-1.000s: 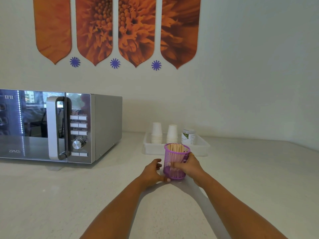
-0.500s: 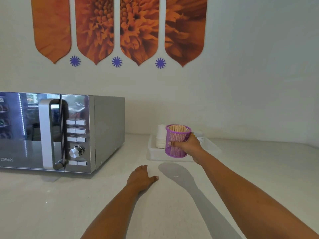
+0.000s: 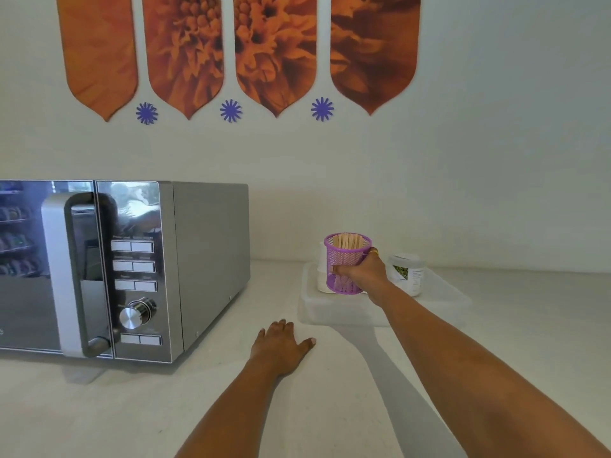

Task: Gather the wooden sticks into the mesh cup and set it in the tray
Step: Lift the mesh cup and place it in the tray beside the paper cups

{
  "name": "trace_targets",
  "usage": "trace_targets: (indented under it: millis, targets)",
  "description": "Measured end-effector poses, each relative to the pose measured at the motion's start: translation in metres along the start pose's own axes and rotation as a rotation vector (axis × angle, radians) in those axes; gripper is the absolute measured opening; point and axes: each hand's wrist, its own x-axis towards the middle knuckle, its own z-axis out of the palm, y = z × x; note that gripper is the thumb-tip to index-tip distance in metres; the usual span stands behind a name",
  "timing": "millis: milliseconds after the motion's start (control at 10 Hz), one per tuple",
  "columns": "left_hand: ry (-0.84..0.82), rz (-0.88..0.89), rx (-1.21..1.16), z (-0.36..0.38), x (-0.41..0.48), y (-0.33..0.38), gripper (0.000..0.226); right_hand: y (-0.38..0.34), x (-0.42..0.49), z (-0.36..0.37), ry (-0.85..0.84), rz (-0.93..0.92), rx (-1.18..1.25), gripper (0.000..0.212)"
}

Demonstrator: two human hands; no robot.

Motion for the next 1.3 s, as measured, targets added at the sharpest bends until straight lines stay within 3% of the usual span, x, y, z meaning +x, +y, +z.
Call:
trace_targets:
  millis: [400, 1300]
  targets:
    - [-0.030, -0.003, 0.029, 0.002, 0.017, -0.002, 0.074, 0.028, 0.038, 0.031, -0.049, 0.030, -0.075, 0.085]
    - [-0.030, -0.019, 0.032, 0.001, 0.016, -0.001, 0.073, 0.038, 0.050, 0.037, -0.369, 0.051, -0.424, 0.072]
